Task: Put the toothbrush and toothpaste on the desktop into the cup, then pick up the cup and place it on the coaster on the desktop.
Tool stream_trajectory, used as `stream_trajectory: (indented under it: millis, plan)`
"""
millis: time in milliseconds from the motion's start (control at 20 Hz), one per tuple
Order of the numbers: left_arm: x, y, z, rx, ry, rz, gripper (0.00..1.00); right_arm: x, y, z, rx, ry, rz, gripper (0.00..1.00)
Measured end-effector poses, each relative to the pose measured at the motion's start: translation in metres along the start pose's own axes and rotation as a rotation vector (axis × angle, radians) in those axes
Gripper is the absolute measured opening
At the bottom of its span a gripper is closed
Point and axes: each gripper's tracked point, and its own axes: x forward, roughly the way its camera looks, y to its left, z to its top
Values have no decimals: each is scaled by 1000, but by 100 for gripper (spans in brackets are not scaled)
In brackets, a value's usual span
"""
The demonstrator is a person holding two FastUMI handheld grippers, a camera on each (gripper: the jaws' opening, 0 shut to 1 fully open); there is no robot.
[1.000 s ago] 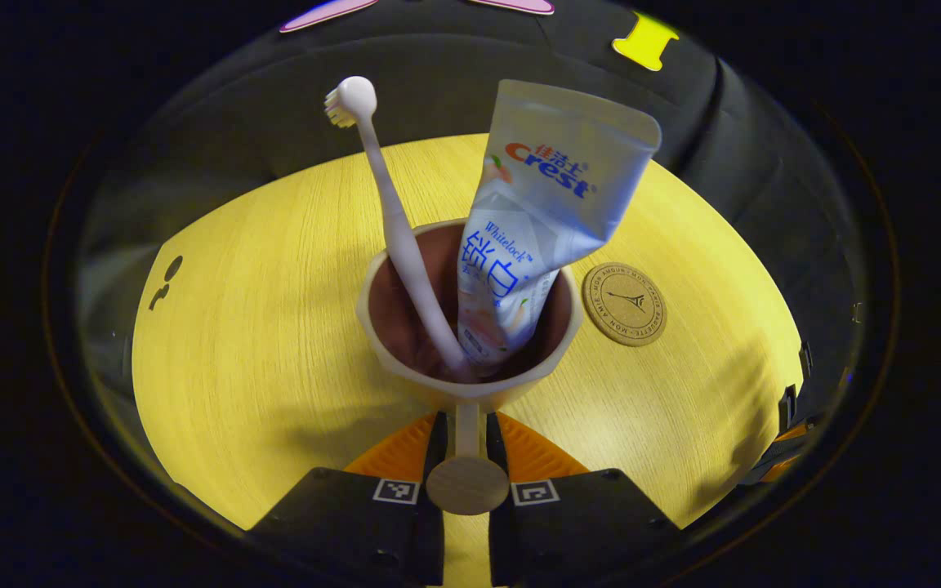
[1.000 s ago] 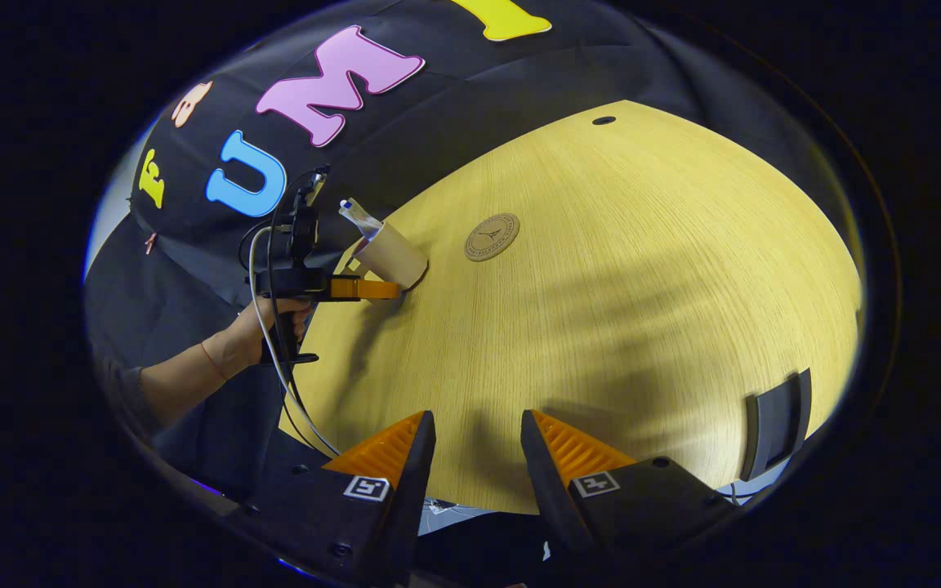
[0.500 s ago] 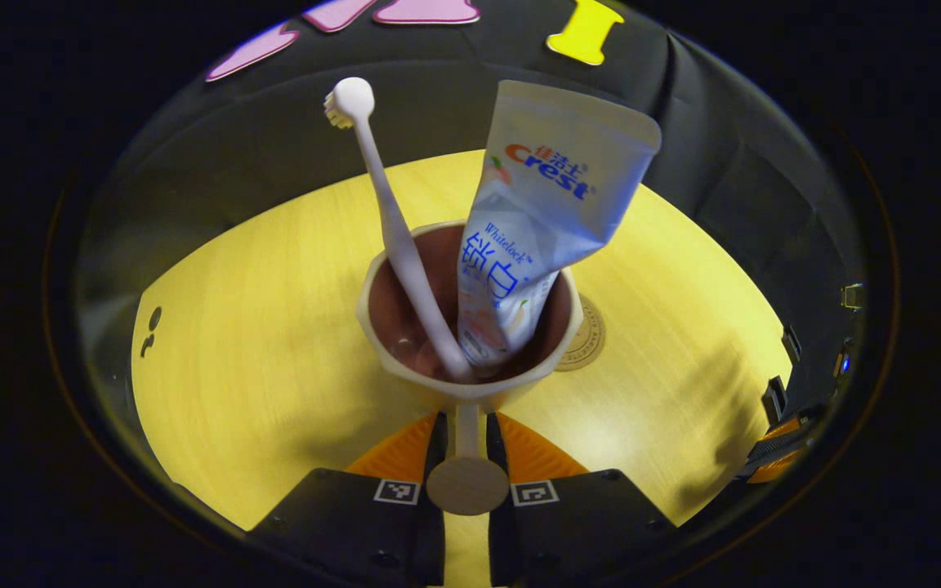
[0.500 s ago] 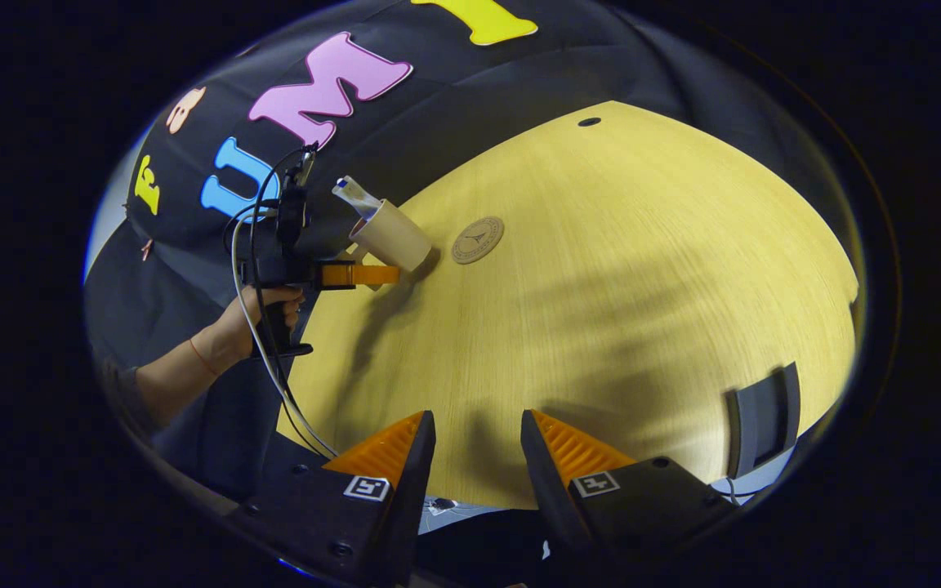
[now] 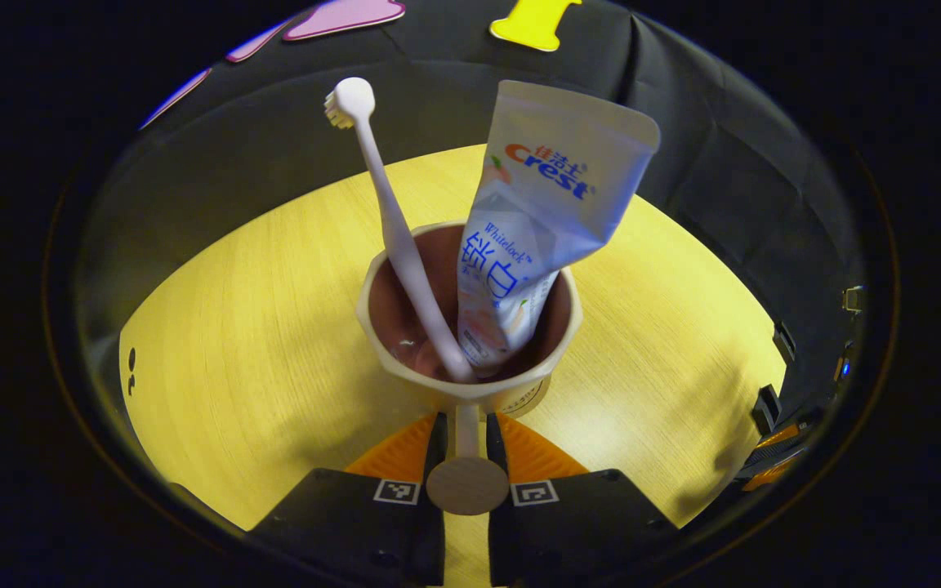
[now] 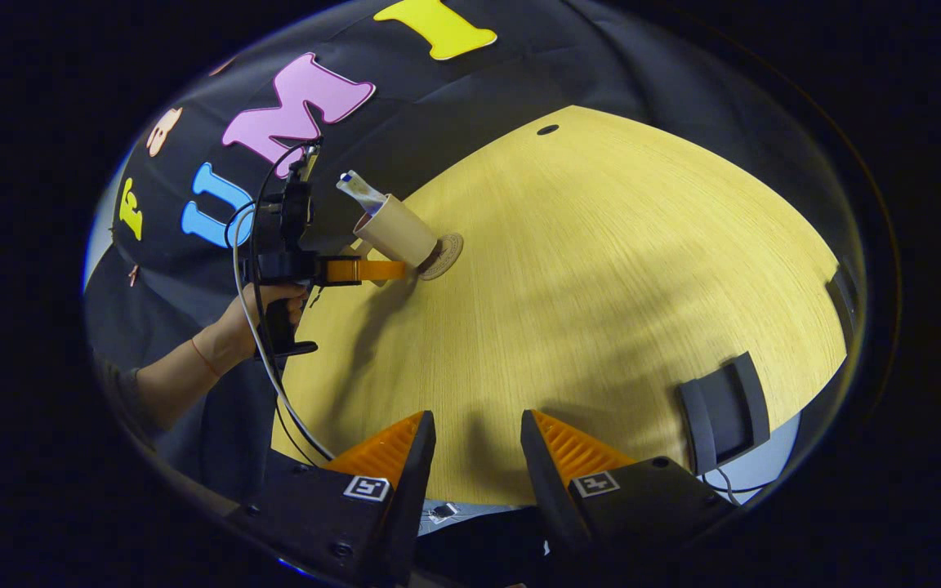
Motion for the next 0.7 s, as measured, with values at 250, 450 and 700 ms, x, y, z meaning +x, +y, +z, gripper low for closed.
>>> stream_trajectory:
  millis: [250, 450, 700]
  plan:
    - [11, -10, 0, 23, 16, -4, 26, -3, -7, -2, 15, -7, -12, 65]
    - [15, -11, 0, 22, 24, 10, 26, -4, -11, -2, 22, -7, -16, 65]
    - [19, -12, -4, 28, 22, 18, 26, -3, -14, -2, 25, -4, -22, 55]
